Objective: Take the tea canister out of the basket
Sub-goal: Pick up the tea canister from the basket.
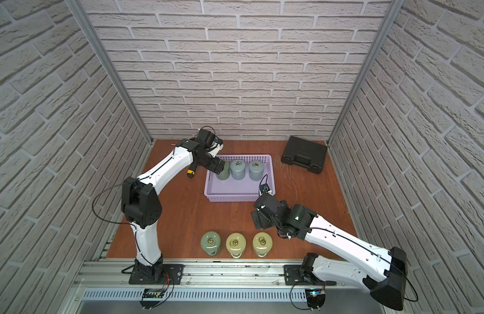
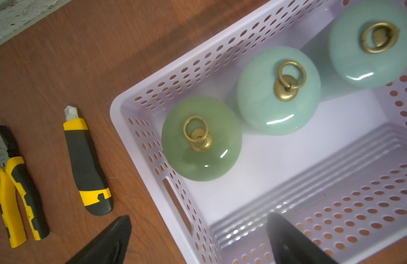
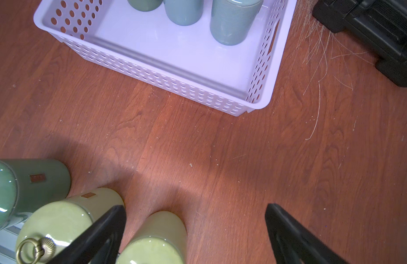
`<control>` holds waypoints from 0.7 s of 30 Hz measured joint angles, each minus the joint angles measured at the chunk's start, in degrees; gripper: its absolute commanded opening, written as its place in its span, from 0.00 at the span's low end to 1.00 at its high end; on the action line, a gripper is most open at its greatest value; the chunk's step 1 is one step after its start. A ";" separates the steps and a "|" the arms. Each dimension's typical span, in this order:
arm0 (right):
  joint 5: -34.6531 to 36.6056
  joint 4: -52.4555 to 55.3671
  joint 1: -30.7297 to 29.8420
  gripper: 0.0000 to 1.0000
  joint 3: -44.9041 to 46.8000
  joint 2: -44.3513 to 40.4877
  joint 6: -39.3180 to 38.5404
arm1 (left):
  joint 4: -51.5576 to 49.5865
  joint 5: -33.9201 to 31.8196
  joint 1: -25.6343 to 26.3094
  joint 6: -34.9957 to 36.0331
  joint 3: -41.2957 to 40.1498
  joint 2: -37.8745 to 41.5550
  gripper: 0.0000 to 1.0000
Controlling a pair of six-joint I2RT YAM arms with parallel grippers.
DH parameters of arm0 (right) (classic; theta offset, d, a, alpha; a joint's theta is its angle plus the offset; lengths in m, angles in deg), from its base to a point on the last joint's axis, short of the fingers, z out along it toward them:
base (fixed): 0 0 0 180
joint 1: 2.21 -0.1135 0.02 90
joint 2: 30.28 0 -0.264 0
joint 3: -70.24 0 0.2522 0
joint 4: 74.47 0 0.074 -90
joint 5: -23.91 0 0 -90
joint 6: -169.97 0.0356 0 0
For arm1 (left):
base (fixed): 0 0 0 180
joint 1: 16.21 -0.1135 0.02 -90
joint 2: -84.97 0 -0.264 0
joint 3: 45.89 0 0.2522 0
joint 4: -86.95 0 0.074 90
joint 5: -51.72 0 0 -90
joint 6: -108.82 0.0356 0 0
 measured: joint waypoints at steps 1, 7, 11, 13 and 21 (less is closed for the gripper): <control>0.11 -0.11 0.00 1.00 0.00 0.31 -0.24 | -0.11 -0.07 -0.07 0.22 0.90 -0.90 0.98; 0.63 -0.48 0.04 1.00 -0.46 2.49 -1.14 | -0.79 -0.22 -0.48 1.38 6.03 -5.86 0.98; 0.92 -0.79 0.20 1.00 -0.98 3.37 -1.46 | -1.38 -0.20 -0.59 2.12 9.01 -8.66 0.98; 1.03 -0.90 0.35 1.00 -1.16 3.61 -1.49 | -1.73 -0.07 -0.59 2.45 10.25 -9.90 0.98; 1.25 -0.96 0.87 1.00 -1.18 3.98 -1.49 | -2.54 1.77 -0.59 2.71 10.99 -11.65 0.98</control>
